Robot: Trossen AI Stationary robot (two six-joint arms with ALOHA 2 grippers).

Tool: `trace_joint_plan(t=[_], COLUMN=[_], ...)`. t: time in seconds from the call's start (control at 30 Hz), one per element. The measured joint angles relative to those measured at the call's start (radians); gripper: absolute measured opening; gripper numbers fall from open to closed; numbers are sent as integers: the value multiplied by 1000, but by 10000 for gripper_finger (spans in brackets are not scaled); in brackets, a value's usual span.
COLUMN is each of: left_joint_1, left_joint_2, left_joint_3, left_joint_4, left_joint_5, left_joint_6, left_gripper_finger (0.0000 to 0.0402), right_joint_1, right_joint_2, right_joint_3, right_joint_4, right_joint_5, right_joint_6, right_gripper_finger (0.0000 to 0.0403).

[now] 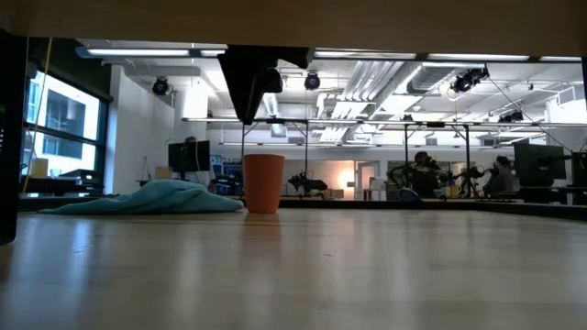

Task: Stack small to large cups/mugs on shelf
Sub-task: Put the orange cup on the shelf

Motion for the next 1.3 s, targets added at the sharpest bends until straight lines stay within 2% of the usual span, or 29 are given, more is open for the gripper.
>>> trace_joint_plan(t=[0.43, 0.63, 0.73, 0.8, 1.07, 1.2, 1.3], left_joint_1=[-1, -24, -52, -71, -101, -98, -98], left_joint_2=[-2, -35, -73, -101, -234, -305, -369], left_joint_3=[0, 1, 1, 1, 1, 1, 1], left_joint_4=[-8, -16, -25, -33, -21, -30, -42], left_joint_5=[5, 87, 98, 86, -1, -37, -113], left_joint_6=[2, -21, -35, -47, -155, -210, -224], left_gripper_finger=[117, 117, 117, 117, 117, 117, 117], right_joint_1=[-1, -40, -78, -102, -186, -242, -281], right_joint_2=[1, 42, 100, 147, 324, 375, 404], right_joint_3=[0, 1, 1, 1, 1, 1, 1], right_joint_4=[9, 79, 76, 76, 170, 274, 322], right_joint_5=[0, -1, -40, -77, -88, -102, -102], right_joint_6=[-3, 46, 51, 42, -26, 69, 144], right_gripper_finger=[184, 184, 184, 184, 184, 184, 184])
